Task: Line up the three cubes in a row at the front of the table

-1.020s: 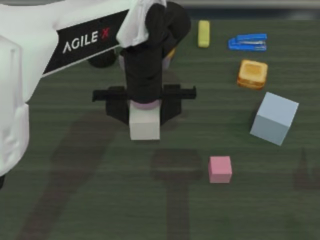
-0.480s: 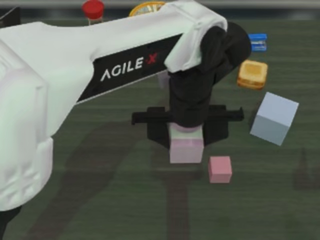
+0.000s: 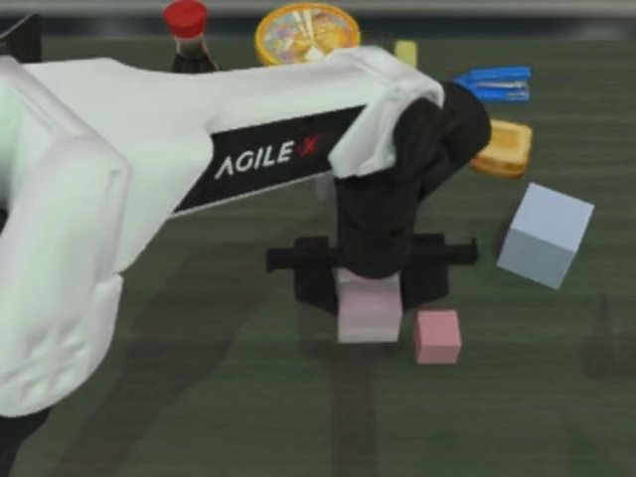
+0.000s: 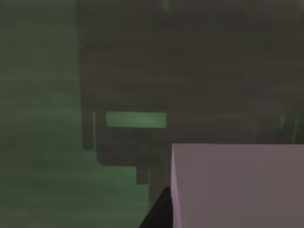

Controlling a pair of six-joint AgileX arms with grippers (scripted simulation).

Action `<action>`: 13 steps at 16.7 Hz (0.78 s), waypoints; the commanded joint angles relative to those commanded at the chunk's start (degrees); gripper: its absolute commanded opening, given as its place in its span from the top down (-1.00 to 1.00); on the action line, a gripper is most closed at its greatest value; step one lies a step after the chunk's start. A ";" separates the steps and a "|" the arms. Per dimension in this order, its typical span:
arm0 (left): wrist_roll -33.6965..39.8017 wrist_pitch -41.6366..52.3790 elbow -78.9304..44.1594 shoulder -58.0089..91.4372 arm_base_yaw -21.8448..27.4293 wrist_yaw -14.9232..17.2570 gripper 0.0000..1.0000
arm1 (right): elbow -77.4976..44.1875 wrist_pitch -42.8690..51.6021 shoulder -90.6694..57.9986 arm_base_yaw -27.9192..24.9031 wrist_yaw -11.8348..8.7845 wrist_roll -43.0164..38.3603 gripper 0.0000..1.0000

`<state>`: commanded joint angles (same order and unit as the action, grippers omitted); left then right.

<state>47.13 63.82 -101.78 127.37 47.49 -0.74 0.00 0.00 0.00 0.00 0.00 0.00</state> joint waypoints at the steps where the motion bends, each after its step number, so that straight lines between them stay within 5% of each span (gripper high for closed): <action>1: 0.02 -2.02 1.57 0.40 0.05 0.01 1.00 | 0.00 0.00 0.00 0.00 0.00 0.00 -1.00; 8: 0.19 -6.47 5.12 1.27 0.08 -0.01 1.00 | 0.00 0.00 0.00 0.00 0.00 0.00 -1.00; 13: 0.19 -6.47 5.12 1.27 0.08 -0.01 0.25 | 0.00 0.00 0.00 0.00 0.00 0.00 -1.00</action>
<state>47.32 57.35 -96.66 128.64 47.57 -0.76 0.00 0.00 0.00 0.00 0.00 0.00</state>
